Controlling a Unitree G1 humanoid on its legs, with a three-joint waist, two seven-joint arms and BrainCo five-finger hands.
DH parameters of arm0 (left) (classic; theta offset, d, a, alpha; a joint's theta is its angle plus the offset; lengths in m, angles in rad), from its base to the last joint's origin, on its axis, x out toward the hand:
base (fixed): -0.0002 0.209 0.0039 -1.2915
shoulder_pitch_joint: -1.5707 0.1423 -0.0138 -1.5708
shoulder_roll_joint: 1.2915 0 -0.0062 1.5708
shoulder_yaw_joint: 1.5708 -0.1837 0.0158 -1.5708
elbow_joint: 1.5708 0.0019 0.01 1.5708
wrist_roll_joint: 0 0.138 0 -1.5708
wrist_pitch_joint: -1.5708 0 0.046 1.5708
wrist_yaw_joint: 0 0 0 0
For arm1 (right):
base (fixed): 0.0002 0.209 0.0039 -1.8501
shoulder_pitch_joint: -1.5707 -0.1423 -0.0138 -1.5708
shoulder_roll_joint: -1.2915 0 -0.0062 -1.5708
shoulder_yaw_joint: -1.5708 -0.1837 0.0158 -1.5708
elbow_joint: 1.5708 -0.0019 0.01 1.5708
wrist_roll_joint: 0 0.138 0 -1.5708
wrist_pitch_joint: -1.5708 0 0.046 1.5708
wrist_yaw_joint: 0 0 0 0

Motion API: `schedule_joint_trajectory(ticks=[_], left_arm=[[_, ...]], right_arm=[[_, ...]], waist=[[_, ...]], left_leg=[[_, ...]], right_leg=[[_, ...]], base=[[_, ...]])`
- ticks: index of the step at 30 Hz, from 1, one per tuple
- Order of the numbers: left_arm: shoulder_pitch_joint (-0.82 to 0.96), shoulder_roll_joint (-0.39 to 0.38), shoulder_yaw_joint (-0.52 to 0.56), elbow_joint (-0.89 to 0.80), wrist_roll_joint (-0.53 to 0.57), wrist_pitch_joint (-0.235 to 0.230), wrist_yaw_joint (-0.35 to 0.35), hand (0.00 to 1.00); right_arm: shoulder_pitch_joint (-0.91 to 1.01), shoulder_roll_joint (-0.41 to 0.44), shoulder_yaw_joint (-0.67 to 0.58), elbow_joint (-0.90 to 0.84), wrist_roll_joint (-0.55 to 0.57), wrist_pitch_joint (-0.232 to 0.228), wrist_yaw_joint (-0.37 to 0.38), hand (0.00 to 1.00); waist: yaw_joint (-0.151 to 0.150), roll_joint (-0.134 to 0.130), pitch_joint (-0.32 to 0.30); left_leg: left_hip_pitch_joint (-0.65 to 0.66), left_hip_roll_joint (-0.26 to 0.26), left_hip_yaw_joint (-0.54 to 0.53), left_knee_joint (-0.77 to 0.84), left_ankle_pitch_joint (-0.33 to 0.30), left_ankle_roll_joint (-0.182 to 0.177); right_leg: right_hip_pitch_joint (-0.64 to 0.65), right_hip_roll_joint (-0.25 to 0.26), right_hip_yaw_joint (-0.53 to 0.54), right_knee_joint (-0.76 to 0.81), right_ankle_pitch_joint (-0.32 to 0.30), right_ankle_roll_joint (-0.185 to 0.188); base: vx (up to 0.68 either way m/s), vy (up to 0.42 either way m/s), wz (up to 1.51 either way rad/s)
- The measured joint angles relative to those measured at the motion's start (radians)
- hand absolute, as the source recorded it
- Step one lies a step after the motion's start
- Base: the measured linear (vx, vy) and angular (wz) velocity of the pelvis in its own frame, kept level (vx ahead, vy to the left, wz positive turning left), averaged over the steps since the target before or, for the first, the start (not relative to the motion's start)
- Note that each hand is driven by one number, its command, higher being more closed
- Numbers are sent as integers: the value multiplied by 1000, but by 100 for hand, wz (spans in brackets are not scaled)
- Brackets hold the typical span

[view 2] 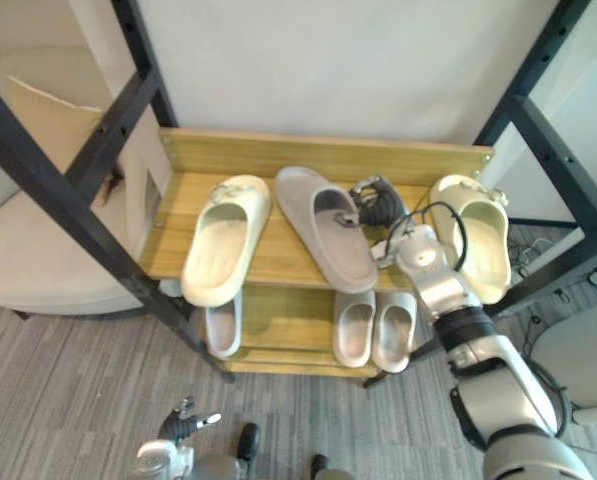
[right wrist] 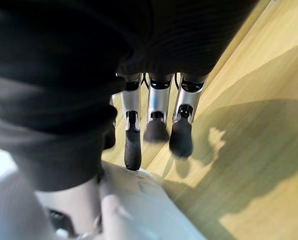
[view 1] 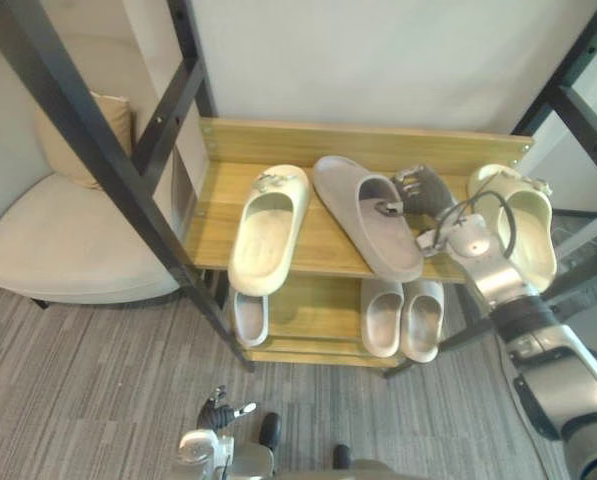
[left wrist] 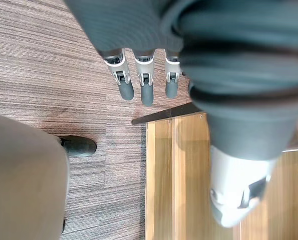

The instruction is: Organize the slippers on the shoe rack

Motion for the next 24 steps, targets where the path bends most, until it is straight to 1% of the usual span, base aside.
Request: schedule_joint_trajectory(ticks=[3,5,7,10,11,12,13,15,17,20,22,24], left_arm=[[0,0,1,-3,0,1,0,0],[0,0,1,-3,0,2,0,0],[1,0,1,-3,0,4,0,0],[4,0,7,-3,1,7,0,0],[6,1,8,-3,1,11,0,0],[6,1,8,-3,1,12,0,0],[9,2,9,-3,1,20,0,0],[10,3,9,-2,1,23,0,0],[12,2,9,-2,1,24,-1,0],[13,0,10,0,2,25,-1,0],[15,0,9,3,4,26,-2,0],[22,0,10,4,4,25,-4,0]], right_arm=[[59,14,-58,-54,-1,3,-3,100],[94,15,-74,-96,-1,3,-8,100],[147,17,-104,-164,-3,3,-10,100],[210,23,-138,-267,-17,2,-11,100],[232,30,-162,-312,-26,0,-13,100],[237,33,-169,-322,-27,-1,-13,100],[255,48,-196,-361,-27,-4,-18,100],[287,58,-225,-421,-25,-10,-29,100],[344,63,-267,-512,-21,-32,-34,100],[380,74,-300,-579,-12,-46,-31,100],[401,97,-325,-625,10,-53,-30,100],[438,101,-342,-678,23,-75,-21,100]], waist=[[0,-2,1],[-2,-2,1],[-4,-2,1],[-12,-2,1],[-20,-2,1],[-22,-2,1],[-33,-1,1],[-39,0,0],[-40,2,-2],[-44,5,-5],[-51,8,-9],[-60,9,-17]], left_leg=[[1,1,0,0,0,0],[1,0,1,0,0,0],[2,0,1,0,0,0],[10,0,4,0,0,0],[11,0,5,0,0,0],[12,0,5,0,0,0],[13,0,6,0,0,0],[16,0,10,0,0,0],[18,0,17,0,0,0],[22,2,28,0,-1,1],[26,2,33,0,-1,2],[27,2,33,0,-1,2]], right_leg=[[0,0,0,0,0,0],[0,-2,1,1,0,0],[0,-2,1,1,0,0],[1,-3,4,1,0,0],[1,-3,5,1,0,0],[1,-3,5,2,0,0],[2,-3,5,2,0,0],[2,-3,9,3,0,0],[1,-3,19,3,0,1],[-1,-3,28,5,1,1],[0,-3,31,8,1,1],[0,-2,31,8,1,1]], base=[[0,0,0],[0,0,0],[0,0,0],[0,0,-3],[0,0,-5],[0,0,0],[-5,-2,-4],[-12,-5,-6],[-13,-5,-7],[-11,-7,-12],[-8,-12,-8],[0,0,0]])
